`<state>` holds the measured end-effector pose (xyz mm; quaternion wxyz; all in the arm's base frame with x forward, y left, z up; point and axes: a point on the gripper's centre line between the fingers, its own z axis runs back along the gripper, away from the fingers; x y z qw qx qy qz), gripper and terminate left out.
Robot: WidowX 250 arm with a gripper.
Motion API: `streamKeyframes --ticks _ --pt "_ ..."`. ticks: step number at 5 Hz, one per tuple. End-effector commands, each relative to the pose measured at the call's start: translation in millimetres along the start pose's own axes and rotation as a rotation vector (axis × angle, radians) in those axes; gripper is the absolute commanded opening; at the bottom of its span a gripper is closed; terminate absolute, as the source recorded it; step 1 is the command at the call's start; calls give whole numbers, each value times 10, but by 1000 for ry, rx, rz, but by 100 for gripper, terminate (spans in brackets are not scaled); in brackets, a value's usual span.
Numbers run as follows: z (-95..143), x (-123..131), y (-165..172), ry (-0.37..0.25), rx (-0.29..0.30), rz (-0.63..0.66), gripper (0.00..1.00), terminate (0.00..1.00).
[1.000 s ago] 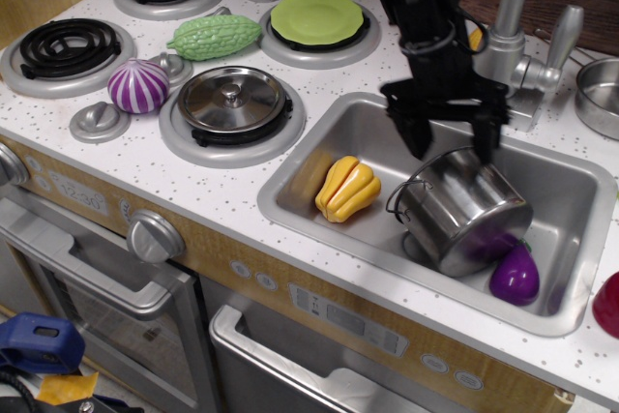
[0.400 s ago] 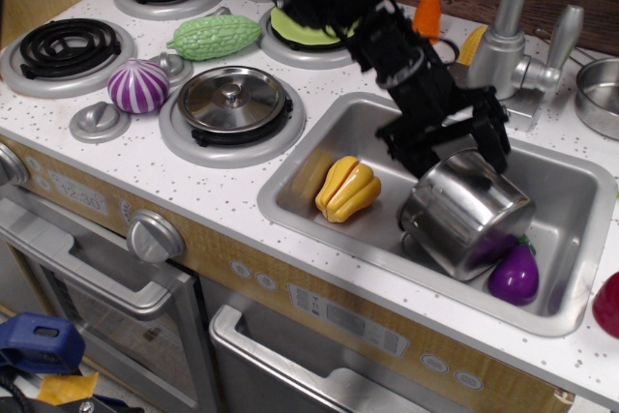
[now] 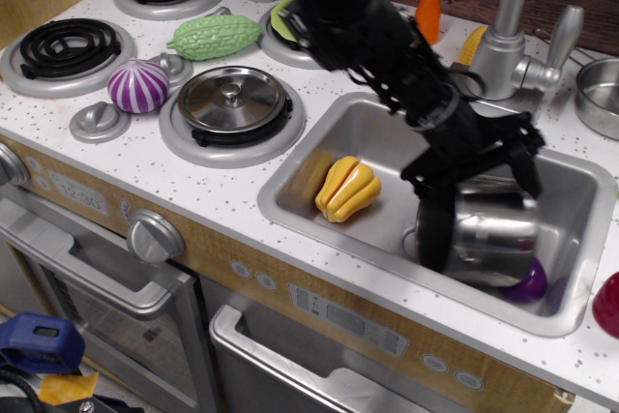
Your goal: Flip pot upright in sink
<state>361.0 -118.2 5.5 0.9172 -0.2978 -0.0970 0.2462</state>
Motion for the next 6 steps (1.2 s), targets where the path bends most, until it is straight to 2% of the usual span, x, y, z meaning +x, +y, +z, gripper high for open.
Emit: streamKeyframes --ticks 1,2,3,4,5,6 --pt "94 74 -217 -119 0 -6 0 0" --pt "55 100 -204 -135 38 -20 0 0" --pt "17 161 -205 -144 174 -61 0 0" --pt "38 205 -183 -153 247 -72 0 0" --pt "27 223 -168 -164 295 -69 100 0" --pt "-29 211 -163 -157 368 -55 100 0"
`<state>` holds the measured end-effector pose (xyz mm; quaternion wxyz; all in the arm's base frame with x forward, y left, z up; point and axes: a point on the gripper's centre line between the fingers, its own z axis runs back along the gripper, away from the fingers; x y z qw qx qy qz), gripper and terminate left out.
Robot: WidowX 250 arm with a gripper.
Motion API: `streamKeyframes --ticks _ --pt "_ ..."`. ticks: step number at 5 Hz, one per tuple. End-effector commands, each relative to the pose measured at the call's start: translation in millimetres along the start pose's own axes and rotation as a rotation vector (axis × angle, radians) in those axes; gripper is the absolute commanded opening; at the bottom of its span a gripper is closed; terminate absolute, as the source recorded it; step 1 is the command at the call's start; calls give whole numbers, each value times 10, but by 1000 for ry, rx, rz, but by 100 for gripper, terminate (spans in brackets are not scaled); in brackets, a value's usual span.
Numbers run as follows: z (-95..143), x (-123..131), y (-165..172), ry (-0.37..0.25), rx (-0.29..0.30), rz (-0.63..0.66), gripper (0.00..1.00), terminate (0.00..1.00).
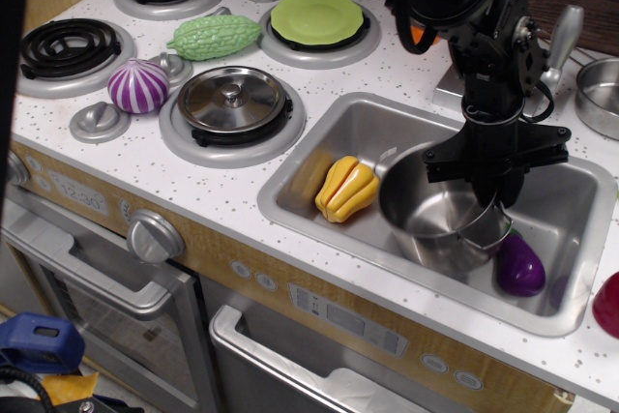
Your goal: Flip pot upright in sink
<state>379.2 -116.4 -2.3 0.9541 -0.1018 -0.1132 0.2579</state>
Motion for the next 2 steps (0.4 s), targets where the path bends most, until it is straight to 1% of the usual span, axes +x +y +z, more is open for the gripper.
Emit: streamKeyframes --ticks 1,2 --pt "126 67 -108 -32 -9 -4 100 0" --pt "126 67 -108 -32 -9 -4 100 100"
